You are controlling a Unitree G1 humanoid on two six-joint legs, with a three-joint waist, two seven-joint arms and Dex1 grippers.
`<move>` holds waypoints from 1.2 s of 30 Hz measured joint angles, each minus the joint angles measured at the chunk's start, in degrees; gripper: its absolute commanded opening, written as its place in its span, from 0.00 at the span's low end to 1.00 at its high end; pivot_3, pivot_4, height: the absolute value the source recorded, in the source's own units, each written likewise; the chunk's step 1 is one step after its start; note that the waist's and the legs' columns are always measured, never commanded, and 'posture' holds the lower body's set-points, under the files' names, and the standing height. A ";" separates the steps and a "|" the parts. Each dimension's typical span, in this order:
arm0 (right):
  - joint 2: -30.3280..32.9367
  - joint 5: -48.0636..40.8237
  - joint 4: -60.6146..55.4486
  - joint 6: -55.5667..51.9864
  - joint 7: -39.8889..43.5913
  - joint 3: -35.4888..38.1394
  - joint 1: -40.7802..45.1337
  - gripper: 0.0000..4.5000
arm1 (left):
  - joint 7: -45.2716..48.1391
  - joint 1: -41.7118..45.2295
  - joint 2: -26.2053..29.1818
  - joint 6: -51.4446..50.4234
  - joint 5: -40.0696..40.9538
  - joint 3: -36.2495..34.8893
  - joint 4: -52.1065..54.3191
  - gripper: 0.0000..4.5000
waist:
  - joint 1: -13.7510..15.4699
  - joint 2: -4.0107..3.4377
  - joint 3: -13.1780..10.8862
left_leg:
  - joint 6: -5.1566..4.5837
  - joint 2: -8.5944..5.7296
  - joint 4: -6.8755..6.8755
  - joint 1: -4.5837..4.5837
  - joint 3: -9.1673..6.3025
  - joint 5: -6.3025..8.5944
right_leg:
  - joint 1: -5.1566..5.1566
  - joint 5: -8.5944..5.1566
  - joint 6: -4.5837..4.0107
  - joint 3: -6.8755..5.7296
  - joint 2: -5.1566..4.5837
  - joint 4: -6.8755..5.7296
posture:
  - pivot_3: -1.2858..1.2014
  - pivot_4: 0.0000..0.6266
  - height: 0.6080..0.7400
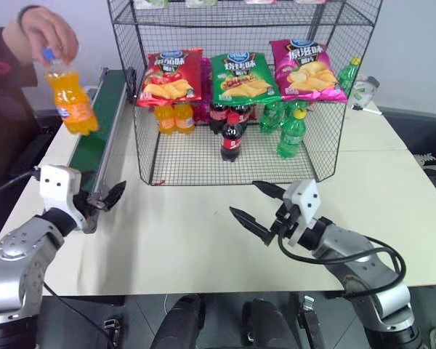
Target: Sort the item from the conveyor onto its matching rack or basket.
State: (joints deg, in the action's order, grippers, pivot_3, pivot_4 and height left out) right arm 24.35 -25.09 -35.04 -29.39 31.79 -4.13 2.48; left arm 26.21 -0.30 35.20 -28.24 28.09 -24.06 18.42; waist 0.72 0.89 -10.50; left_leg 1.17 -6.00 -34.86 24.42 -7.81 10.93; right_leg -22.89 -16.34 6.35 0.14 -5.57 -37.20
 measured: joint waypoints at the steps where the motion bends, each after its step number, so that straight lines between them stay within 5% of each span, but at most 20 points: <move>1: -0.14 -0.03 0.00 -0.18 -0.01 -0.06 0.11 1.00 | -0.45 0.10 0.00 -0.02 0.00 -0.22 0.00 0.99 | -0.01 0.00 0.00 | 0.00 0.00 0.01 0.00 0.00 0.00 | 0.00 0.00 0.00 0.00 0.00 0.00 | 0.52 0.24 1.00; 12: -0.68 -0.37 0.53 -0.36 -0.03 -0.22 1.39 1.00 | -6.05 0.92 -0.44 -4.72 -0.01 -2.17 -0.48 0.99 | -0.01 0.00 0.00 | 0.00 0.00 0.00 0.00 0.00 0.00 | -0.01 0.00 0.01 -0.01 0.01 0.00 | 0.52 0.24 1.00; 36: -0.73 0.02 1.60 0.12 1.29 -0.53 2.04 1.00 | -11.60 3.36 -4.23 6.85 -7.87 -2.31 -7.68 0.99 | -0.01 0.01 0.00 | -0.01 0.00 0.00 0.00 0.00 0.00 | 0.00 0.02 0.03 -0.02 0.01 0.00 | 0.52 0.24 1.00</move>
State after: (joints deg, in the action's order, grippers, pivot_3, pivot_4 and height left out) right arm 23.61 -25.07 -33.43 -29.26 33.08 -4.65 4.51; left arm 14.61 3.06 30.97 -21.39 20.23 -26.37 10.74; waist 0.71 0.90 -10.50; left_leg 1.16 -6.00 -34.86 24.42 -7.80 10.93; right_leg -22.89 -16.33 6.38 0.12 -5.56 -37.20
